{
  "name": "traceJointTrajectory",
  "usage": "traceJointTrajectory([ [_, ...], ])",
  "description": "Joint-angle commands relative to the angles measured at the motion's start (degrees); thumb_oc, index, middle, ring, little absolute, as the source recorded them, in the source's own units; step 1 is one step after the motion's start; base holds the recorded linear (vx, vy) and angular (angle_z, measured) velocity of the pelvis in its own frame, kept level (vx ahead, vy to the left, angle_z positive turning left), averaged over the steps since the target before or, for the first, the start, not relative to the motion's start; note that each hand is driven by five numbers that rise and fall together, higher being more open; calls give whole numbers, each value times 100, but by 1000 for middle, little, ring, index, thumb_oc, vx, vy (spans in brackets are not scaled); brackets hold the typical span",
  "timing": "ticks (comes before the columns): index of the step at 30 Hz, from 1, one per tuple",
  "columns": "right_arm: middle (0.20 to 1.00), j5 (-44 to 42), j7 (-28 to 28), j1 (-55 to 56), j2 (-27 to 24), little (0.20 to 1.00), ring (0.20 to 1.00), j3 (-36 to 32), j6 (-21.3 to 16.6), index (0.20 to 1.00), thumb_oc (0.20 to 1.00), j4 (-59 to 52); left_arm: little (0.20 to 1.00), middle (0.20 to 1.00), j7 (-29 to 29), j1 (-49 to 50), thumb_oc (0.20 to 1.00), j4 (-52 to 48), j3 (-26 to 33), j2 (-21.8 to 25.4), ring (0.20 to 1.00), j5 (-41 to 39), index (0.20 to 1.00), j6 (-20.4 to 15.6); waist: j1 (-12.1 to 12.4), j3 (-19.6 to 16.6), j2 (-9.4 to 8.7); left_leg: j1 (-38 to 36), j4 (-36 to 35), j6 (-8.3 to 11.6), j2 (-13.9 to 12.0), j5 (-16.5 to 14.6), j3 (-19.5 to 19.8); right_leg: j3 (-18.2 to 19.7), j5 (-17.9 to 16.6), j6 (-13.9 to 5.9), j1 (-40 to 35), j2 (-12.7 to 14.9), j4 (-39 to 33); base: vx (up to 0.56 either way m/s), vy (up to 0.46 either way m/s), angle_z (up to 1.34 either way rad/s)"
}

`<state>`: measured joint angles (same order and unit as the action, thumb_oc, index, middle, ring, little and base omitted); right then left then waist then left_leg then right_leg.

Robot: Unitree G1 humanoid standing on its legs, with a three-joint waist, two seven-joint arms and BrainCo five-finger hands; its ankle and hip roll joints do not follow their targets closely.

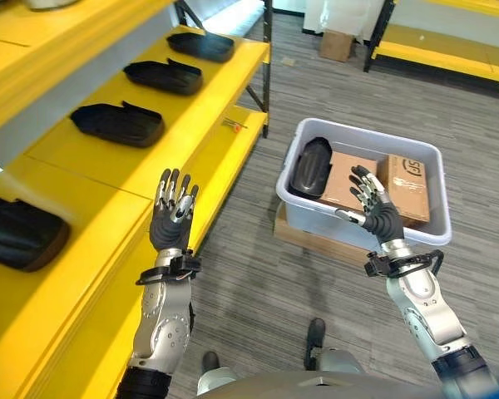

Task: Move parts from the plastic box to the shelf.

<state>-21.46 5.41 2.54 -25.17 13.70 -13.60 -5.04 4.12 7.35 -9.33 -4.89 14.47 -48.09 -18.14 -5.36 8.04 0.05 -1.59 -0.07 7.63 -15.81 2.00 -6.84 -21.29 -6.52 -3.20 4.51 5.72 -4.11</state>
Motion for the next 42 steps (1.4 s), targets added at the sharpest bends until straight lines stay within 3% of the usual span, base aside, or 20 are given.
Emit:
traceJointTrajectory([
  [1,1000,-230,-83,-86,7,1000,1000,-122,-405,1000,1000,-529,1000,1000,-188,-33,1000,-238,147,277,1000,9,1000,-248,29,-39,111,-424,60,12,168,636,105,399,26,-402,640,629,835,131,-209,-27],
  [2,1000,-230,-99,-56,-35,1000,1000,-137,-402,1000,1000,-558,1000,1000,-176,13,1000,-232,186,274,1000,8,1000,-258,18,-34,116,-389,168,10,127,772,117,459,71,-350,651,534,813,189,-304,-46],
  [4,1000,-297,-163,78,-105,1000,1000,-172,-442,1000,1000,-575,1000,1000,-115,148,1000,-249,284,261,1000,4,1000,-273,100,4,-27,73,1464,-120,99,1290,454,790,240,-5,509,64,588,267,-436,-79],
  [5,1000,-296,-160,111,-136,1000,1000,-167,-446,1000,1000,-588,1000,1000,-123,199,1000,-263,277,235,1000,3,1000,-279,146,73,-98,300,1928,-211,225,1205,501,859,311,79,393,1,530,263,-489,-109],
  [6,1000,-252,-119,210,-203,1000,1000,-334,-477,1000,1000,-584,1000,1000,-74,167,1000,-222,187,249,1000,140,1000,-264,283,317,-325,1402,2260,-491,967,436,411,978,360,72,74,35,297,142,-298,-89],
  [7,1000,-252,-119,209,-201,1000,1000,-337,-476,1000,1000,-585,1000,1000,-74,162,1000,-220,186,251,1000,139,1000,-265,282,302,-334,1423,2256,-502,981,447,406,979,349,66,93,49,291,156,-197,-33],
  [8,1000,-250,-72,202,-209,1000,1000,-371,-492,1000,1000,-571,1000,1000,-126,170,1000,-243,106,273,1000,75,1000,-225,324,372,-351,1683,1934,-526,946,349,390,1045,362,-4,12,63,252,125,44,19],
  [10,1000,-265,3,164,-163,1000,1000,-374,-525,1000,1000,-454,1000,1000,-134,181,1000,-231,43,324,1000,154,1000,-210,410,419,-334,1865,948,-376,727,708,389,1144,406,-104,-111,95,189,313,166,-14],
  [11,1000,-146,26,102,-137,1000,1000,-294,-553,1000,1000,-412,1000,1000,-119,234,1000,-227,38,330,1000,284,1000,-233,633,451,-243,1932,-119,-173,763,1162,953,1371,446,-205,-300,43,116,539,340,-71],
  [12,1000,-121,24,37,-108,1000,1000,-238,-542,1000,1000,-391,1000,1000,-135,294,1000,-178,50,247,1000,266,1000,-253,698,394,-169,2000,-493,51,647,1344,1305,1658,517,-268,-428,13,48,442,279,-110],
  [17,1000,-247,-214,8,51,1000,1000,-123,-433,1000,1000,-205,1000,1000,-296,264,1000,-62,35,133,1000,128,1000,-258,666,124,17,1409,-493,88,549,1175,1190,2040,608,-403,-749,137,-89,343,289,-147],
  [19,1000,-190,-400,42,132,1000,1000,8,-332,1000,1000,-290,1000,1000,-329,244,1000,-95,133,310,1000,197,1000,-286,643,-25,-104,1014,-493,-152,748,834,735,2278,528,-628,-791,520,-30,444,431,-150],
  [24,1000,-198,-438,74,232,1000,1000,78,-198,1000,1000,-280,1000,1000,-166,242,1000,-104,152,515,1000,275,1000,-236,589,-198,-352,811,-188,-595,1195,204,220,2309,58,-1040,-622,1132,221,244,255,-60],
  [28,1000,-196,-424,29,264,1000,1000,93,-197,1000,1000,-263,1000,1000,-156,223,1000,-145,131,570,1000,300,1000,-214,590,-202,-380,767,-146,-684,1298,93,172,2349,-62,-1102,-540,1215,423,83,117,13],
  [30,1000,-172,-425,-7,327,1000,1000,149,-190,1000,1000,-241,1000,1000,-146,179,1000,-156,105,627,1000,379,1000,-188,568,-158,-380,675,-182,-783,1421,5,140,2404,-390,-1144,-318,1257,847,58,130,32],
  [32,1000,-155,-423,-53,357,1000,1000,200,-166,1000,1000,-232,1000,1000,-173,170,1000,-156,60,676,1000,405,1000,-156,550,-93,-342,569,-268,-846,1472,-11,128,2444,-753,-1107,-74,1242,1217,10,118,-3],
  [33,1000,-188,-392,-159,371,1000,1000,277,-166,1000,1000,-228,1000,1000,-150,84,1000,-181,-9,753,1000,423,1000,-143,519,102,-250,512,-312,-875,1414,-27,128,2301,-675,-985,291,1096,1595,-16,109,-29],
  [36,1000,-217,-324,-426,422,1000,1000,408,-159,1000,1000,-138,1000,1000,-142,68,1000,-185,4,778,1000,353,1000,-127,545,231,-283,431,-419,-778,1330,-77,-35,1584,-570,-891,553,1245,955,14,-15,-47],
  [41,1000,-253,-373,-417,300,1000,1000,441,-159,1000,1000,-239,1000,1000,-157,64,1000,-81,-49,675,1000,325,1000,-142,515,429,-481,479,-393,-526,1027,0,20,1367,-301,-840,518,1131,556,17,-218,-17],
  [42,1000,-297,-376,-380,193,1000,1000,375,-184,1000,1000,-360,1000,1000,-189,101,1000,-147,-58,648,1000,339,1000,-116,527,481,-470,570,-426,-426,890,130,68,1118,-200,-796,579,1109,614,-67,-276,67],
])
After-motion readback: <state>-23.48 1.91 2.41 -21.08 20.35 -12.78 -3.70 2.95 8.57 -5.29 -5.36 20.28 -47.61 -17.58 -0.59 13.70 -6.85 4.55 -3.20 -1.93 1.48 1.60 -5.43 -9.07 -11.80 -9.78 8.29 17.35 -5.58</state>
